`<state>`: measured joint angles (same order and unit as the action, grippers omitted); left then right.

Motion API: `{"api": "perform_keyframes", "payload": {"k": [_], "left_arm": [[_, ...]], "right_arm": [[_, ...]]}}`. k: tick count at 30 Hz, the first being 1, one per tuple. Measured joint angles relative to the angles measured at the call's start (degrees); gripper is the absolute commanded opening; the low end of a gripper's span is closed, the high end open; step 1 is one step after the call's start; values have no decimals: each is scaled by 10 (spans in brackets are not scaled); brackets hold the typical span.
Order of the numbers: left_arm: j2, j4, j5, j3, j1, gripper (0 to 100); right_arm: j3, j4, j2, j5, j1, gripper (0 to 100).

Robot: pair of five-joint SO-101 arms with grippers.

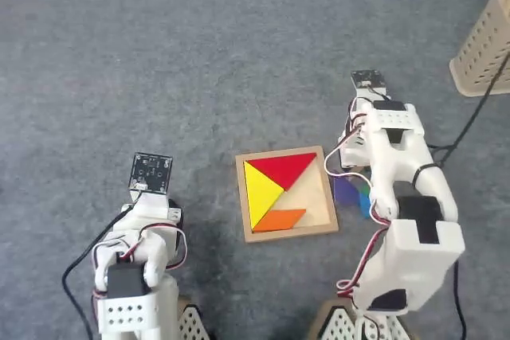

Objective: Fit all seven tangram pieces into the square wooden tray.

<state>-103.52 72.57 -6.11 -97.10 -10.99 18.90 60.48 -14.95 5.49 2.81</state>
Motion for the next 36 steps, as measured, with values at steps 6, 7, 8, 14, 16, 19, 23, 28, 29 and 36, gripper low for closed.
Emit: {"api": "perform_keyframes", "payload": {"k": [6, 7, 8, 14, 16, 19, 23, 28, 29, 36], "left_arm": [[0, 0, 0, 0, 0, 71], [0, 0, 0, 0, 0, 71], [0, 0, 0, 0, 0, 71], [0, 0, 0, 0, 0, 71], [0, 0, 0, 0, 0, 71], [0, 0, 0, 0, 0, 71], [0, 0, 0, 0, 0, 71], [0, 0, 0, 0, 0, 71], [0, 0, 0, 0, 0, 71], [0, 0, 0, 0, 0, 71]], "right_arm": [[48, -4, 78, 0, 6, 7], [62, -7, 98, 4, 9, 7], [75, -10, 120, 15, 14, 7], [159, -36, 215, 114, 102, 7], [190, -50, 236, 156, 142, 7], [229, -71, 258, 198, 189, 7], [247, -76, 269, 246, 229, 8], [258, -80, 269, 307, 236, 9], [258, -80, 270, 321, 237, 9], [258, -85, 273, 471, 288, 9]]}}
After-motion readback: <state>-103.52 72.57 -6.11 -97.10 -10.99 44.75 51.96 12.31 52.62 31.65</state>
